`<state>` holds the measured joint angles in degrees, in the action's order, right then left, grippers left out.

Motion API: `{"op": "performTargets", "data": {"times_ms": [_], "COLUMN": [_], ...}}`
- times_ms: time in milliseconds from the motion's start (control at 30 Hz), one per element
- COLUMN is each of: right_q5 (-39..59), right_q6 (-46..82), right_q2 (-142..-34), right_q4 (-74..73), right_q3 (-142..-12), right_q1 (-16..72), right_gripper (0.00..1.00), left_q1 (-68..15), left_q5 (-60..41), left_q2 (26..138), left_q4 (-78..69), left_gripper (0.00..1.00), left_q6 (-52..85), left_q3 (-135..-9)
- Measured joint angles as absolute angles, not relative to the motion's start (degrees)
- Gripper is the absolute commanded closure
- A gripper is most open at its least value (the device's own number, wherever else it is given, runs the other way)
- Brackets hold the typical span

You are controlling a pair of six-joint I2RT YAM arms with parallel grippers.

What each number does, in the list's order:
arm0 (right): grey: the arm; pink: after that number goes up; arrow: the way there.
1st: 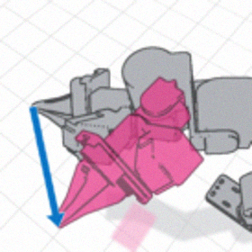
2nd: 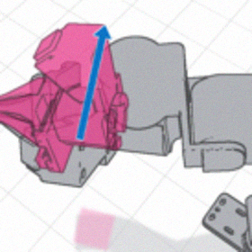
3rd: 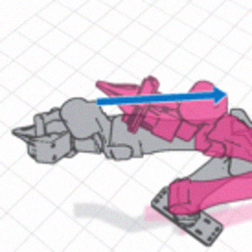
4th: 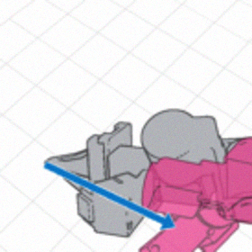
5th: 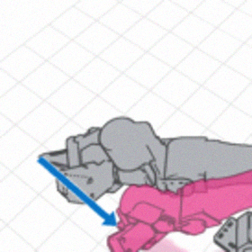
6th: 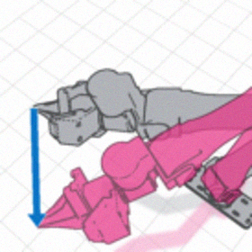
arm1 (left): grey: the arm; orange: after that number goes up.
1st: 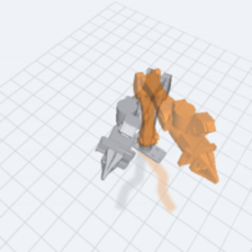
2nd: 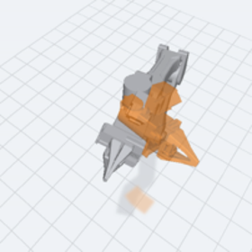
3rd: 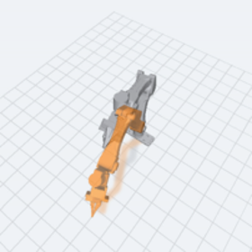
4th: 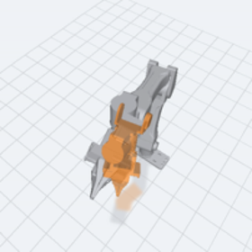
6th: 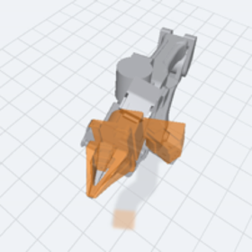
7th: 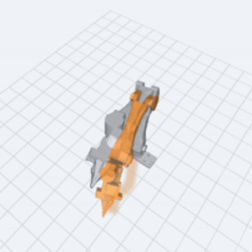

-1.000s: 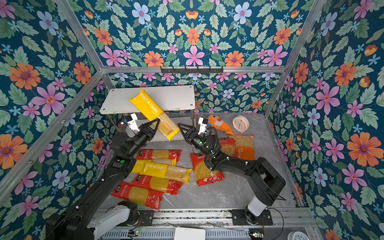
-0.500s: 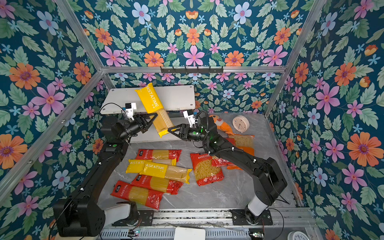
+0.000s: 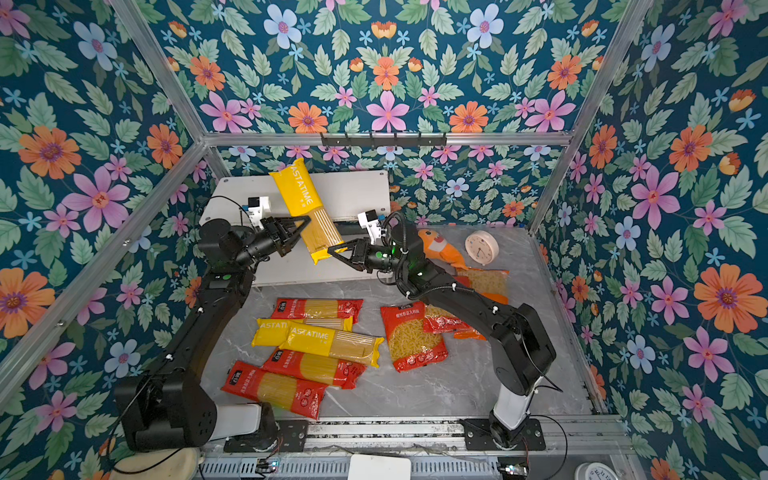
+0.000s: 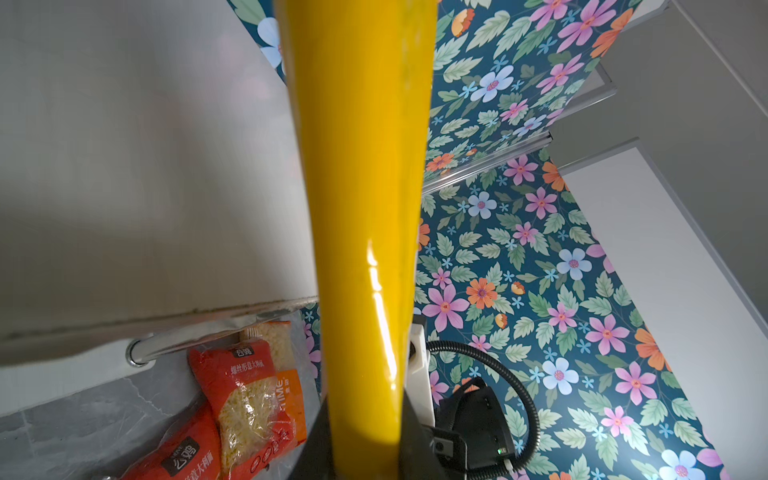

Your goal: Place and organize the pasta boxes and bags onto the shelf

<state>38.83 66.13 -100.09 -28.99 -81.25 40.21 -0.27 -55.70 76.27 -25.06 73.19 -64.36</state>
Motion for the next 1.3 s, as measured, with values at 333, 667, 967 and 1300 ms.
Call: {"op": "performTargets", "data": {"times_ms": [333,667,967,1300], "right_q5": [23.75,10.04,8.34,9.52], "right_q6": [72.75,75.44,74.72,74.48], "right_q2": [-104.42,-112.79,-112.27,-106.74], "right_q4": [-25.39,-18.92,-19.20,-21.71], "right_q3": [-88.53,-102.19,-101.47,-92.25], "right_q1": [45.71,51.64,52.53,50.68], "right_gripper": [1.00,0.93,0.63,0.45], "left_q1": [1.10,-0.84,-2.24,-2.13], "left_q5": [-46.92,-31.94,-27.00,-25.17], "left_q2": [66.52,57.41,58.96,60.45], "left_q4": [-32.69,-36.03,-37.19,-32.88], "left_gripper": [0.21,0.30,0.55,0.28], "left_q6": [77.82,78.74,79.50,78.72], "left_q3": [-52.07,-41.91,-42.15,-46.87]}}
